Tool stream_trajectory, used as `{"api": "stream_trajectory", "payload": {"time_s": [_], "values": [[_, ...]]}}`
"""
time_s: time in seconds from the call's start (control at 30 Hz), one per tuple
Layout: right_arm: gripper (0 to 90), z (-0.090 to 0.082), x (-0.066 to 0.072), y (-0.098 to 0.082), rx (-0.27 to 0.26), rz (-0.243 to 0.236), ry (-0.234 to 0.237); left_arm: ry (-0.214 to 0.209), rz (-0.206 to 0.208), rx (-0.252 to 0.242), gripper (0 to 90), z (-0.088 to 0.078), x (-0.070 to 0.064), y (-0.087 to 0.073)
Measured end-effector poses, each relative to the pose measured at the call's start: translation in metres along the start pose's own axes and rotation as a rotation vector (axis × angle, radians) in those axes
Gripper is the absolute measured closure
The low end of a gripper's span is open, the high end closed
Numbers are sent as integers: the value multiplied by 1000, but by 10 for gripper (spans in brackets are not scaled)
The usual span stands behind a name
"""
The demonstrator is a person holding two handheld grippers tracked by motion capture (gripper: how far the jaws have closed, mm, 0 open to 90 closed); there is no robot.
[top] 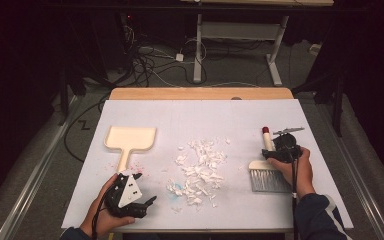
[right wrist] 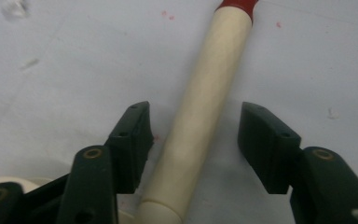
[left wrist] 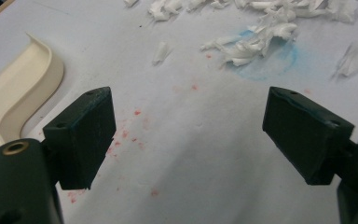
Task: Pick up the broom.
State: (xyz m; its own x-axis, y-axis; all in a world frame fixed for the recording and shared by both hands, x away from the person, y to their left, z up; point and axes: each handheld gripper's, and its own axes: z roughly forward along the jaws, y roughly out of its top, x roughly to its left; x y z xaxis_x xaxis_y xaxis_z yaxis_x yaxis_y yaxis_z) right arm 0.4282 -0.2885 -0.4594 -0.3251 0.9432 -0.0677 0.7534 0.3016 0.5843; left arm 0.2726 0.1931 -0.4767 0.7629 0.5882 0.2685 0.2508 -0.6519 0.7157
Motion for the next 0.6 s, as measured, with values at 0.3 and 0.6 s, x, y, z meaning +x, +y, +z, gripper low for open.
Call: {"api": "stream_trajectory", "payload": {"time_s": [0.3,0.6], "values": [[618,1,-1,4,11,21,5,-5,3,6,161,2,-1,1],[714,2,2,5,4,-9,11,-4,3,4,162,1,-2,1]]}}
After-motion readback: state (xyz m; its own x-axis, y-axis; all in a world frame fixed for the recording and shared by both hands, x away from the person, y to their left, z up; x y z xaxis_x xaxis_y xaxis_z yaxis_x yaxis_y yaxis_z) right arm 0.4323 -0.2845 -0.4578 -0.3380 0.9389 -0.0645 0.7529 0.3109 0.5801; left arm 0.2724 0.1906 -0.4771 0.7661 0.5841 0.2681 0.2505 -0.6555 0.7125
